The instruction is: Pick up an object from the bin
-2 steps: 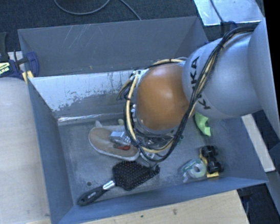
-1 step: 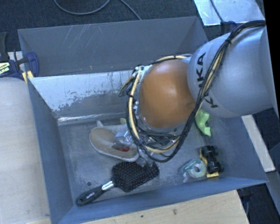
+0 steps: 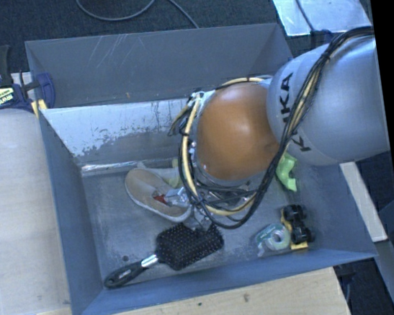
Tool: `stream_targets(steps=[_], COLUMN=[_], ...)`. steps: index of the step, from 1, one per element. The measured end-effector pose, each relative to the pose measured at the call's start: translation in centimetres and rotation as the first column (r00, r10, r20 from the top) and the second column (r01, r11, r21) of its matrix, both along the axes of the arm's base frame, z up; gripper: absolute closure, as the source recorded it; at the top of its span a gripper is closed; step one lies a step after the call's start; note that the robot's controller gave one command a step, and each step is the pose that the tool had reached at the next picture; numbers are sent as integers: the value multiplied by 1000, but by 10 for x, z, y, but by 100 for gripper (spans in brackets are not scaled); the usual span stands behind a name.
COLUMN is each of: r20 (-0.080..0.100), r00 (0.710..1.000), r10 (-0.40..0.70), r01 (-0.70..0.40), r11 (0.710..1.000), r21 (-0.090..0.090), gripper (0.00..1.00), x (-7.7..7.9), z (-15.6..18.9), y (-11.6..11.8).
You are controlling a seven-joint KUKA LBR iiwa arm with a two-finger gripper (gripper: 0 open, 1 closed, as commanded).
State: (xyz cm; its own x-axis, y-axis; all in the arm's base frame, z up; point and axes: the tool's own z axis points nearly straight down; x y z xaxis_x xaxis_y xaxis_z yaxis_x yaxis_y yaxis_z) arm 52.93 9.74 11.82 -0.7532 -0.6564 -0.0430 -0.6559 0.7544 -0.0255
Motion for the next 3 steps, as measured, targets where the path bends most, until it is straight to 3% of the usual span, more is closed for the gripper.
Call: stream_targets(steps=[2, 3], r20=[1, -5], r00=[996, 997], r10=[92, 75], r01=[-92, -76], r11=[996, 997], r21=[-6, -4], gripper=[100, 100], x=[-32, -26], z=[34, 82], y=[-14, -20])
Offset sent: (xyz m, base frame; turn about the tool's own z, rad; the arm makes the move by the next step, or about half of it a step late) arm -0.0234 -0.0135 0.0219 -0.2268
